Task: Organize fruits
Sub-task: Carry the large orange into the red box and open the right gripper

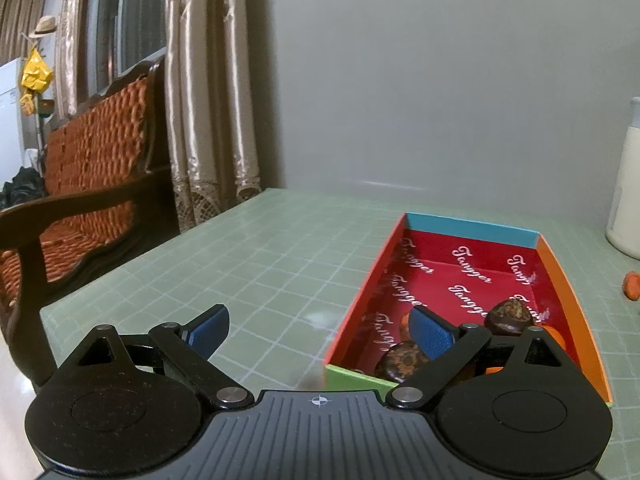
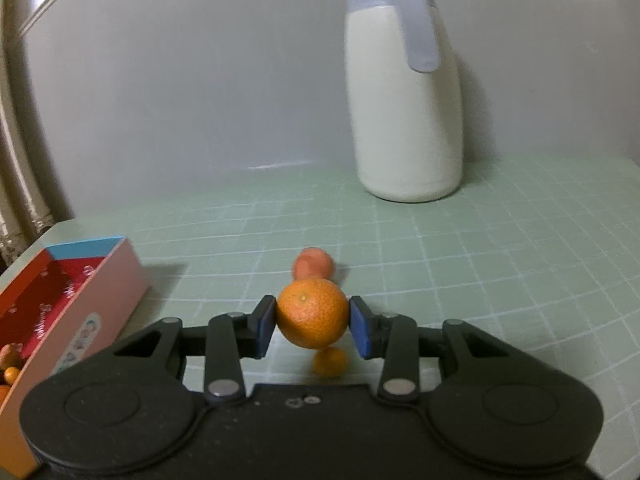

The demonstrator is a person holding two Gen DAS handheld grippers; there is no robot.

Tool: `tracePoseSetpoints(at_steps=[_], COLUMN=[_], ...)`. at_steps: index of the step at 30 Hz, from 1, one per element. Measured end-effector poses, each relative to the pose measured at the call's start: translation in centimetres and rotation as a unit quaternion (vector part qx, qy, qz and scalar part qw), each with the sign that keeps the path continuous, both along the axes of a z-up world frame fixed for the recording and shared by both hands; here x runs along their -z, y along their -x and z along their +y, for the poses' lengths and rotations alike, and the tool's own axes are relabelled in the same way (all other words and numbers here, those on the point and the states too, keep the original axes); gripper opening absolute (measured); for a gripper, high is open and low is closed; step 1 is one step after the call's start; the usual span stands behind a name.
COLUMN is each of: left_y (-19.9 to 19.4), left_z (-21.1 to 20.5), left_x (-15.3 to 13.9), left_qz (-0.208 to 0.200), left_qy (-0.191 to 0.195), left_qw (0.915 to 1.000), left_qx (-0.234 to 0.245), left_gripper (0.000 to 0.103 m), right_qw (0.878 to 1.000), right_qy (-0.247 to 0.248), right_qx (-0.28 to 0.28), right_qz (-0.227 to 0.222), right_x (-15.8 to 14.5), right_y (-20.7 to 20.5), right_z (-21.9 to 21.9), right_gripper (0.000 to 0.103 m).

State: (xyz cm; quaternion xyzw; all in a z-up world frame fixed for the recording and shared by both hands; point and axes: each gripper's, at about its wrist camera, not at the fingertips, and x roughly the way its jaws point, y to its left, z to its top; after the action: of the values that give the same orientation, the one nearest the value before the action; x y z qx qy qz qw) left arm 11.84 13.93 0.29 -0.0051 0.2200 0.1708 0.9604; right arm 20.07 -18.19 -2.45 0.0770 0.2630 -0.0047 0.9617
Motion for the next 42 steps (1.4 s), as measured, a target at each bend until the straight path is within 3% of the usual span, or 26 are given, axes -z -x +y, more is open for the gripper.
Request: tracePoseSetpoints(at_steps=[23,42], left_y=[1.9,3.5], left_z=[3.5,5.5], left_x=[0.2,0.3], left_qz=[0.004,0.002], left_qy=[-0.003,-0.014], left_qw=[0.9987,0.9971], left_qx=[-0.052,-0.074], left_gripper=[0.103,0.103], right_qw=[0.991,0.966], right_qy=[0.022,0.041], right_qx=[-0.127,-0.253], right_qz=[-0.034,-0.044], right_x=[-2.3,-2.5], right_y=[1.6,3.5], right_z=[8.7,16.0], right_gripper=[0.038,0.038])
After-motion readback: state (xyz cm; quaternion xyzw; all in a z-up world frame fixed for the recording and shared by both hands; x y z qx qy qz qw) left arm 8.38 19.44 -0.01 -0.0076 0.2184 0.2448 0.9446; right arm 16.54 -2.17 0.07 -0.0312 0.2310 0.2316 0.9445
